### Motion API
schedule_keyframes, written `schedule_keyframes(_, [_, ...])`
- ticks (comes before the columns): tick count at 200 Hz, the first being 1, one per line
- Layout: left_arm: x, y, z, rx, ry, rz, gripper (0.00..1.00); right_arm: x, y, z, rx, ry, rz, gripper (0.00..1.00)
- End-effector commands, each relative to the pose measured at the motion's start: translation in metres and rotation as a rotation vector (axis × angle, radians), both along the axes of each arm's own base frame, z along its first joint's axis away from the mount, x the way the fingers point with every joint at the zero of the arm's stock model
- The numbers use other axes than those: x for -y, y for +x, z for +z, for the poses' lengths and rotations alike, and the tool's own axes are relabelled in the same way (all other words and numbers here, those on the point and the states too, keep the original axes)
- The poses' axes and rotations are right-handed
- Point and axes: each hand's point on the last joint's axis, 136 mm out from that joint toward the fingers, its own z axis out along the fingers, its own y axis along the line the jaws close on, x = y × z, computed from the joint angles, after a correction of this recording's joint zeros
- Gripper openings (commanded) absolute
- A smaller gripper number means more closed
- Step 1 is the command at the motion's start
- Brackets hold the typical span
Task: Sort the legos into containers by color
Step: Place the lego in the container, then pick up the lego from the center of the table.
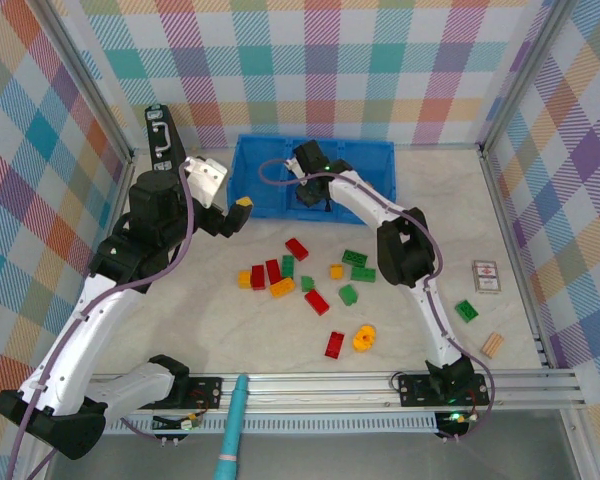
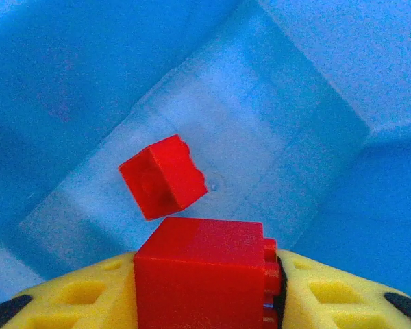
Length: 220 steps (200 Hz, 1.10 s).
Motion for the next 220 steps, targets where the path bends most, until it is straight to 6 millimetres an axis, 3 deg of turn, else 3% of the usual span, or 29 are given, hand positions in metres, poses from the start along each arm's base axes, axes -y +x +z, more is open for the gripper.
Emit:
schedule_keyframes(1, [-0.004,-0.006,0.018,0.046,-0.023,-0.001,1.0,-0.001,-0.009,0.001,-0.021,0.006,0.003,0.51])
schedule_keyframes(71, [-0.004,-0.012,0.022,0.06,-0.045,-0.011,1.0,-0.007,-0.027,0.054,-0.028,0.108,0.029,0.64])
schedule_keyframes(114, [-0.004,-0.016,0.026,0.071,-0.06,-0.02,1.0,-0.017,-0.067,0.089,-0.105,0.257,0.037,0.65])
schedule_keyframes(160, [-0.004,-0.021,0.03,0.082,-0.073,-0.026,1.0,-0.03,-0.124,0.072,-0.265,0.41,0.039,0.7])
schedule_keyframes(220, [-0.004,-0.023,0.031,0.085,-0.08,-0.034,1.0,-0.05,-0.157,0.032,-0.408,0.503,0.009,0.8])
